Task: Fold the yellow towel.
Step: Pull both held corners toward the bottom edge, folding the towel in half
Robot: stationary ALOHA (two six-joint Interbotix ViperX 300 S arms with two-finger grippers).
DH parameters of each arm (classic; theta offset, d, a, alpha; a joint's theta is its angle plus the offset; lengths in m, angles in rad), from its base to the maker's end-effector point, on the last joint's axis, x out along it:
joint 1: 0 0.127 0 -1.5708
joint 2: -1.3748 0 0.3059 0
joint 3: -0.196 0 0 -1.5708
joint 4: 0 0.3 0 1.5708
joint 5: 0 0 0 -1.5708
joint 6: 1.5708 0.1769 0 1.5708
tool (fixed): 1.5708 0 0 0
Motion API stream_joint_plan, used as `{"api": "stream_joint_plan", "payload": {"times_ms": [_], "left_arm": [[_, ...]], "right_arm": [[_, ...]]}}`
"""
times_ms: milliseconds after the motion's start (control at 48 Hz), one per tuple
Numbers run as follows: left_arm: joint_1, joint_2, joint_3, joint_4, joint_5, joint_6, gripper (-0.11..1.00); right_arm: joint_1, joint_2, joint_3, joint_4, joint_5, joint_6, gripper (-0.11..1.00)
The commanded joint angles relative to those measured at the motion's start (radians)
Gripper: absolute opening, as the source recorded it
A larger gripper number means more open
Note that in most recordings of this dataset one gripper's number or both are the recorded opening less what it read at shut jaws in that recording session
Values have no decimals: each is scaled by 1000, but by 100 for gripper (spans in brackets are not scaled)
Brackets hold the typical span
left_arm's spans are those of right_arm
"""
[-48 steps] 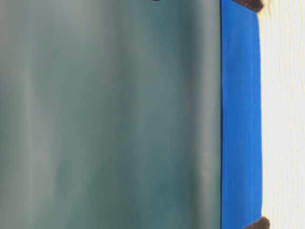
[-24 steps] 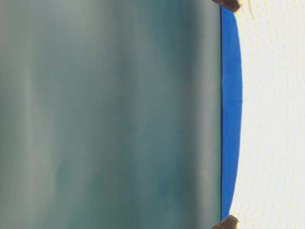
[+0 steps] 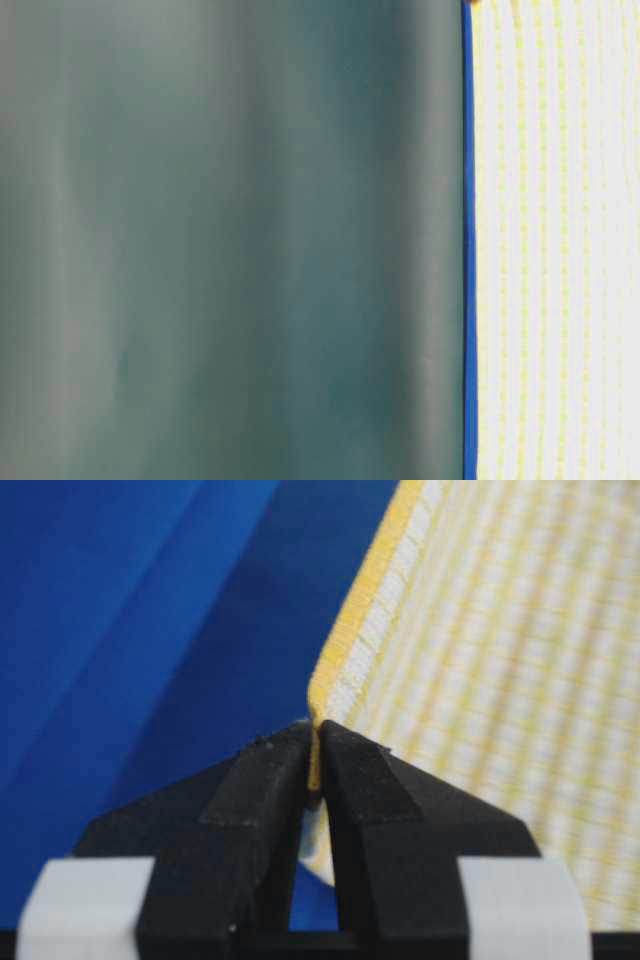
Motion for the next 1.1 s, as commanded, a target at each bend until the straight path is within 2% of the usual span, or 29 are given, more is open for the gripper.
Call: {"api": "stream_joint_plan", "payload": {"times_ms": [0,292,479,750,1084], "left_arm": [[-49,-41,6,0,-5,-21,4],[-239,-54,23,0,-8,-123,4],[-350,-54,21,0,-20,-184,4],[-428,-51,12,0,-35,-202,4],[-472,-25,-8,-2,-32,-232,4]], "right_arm": [[43,-40,9,37,0,-2,5],[244,-78,32,167,2,-2,5],[344,-78,32,213,-2,-2,5],[446,-60,29,281,-15,-2,5],[512,9,2,316,-28,-2,5]]}}
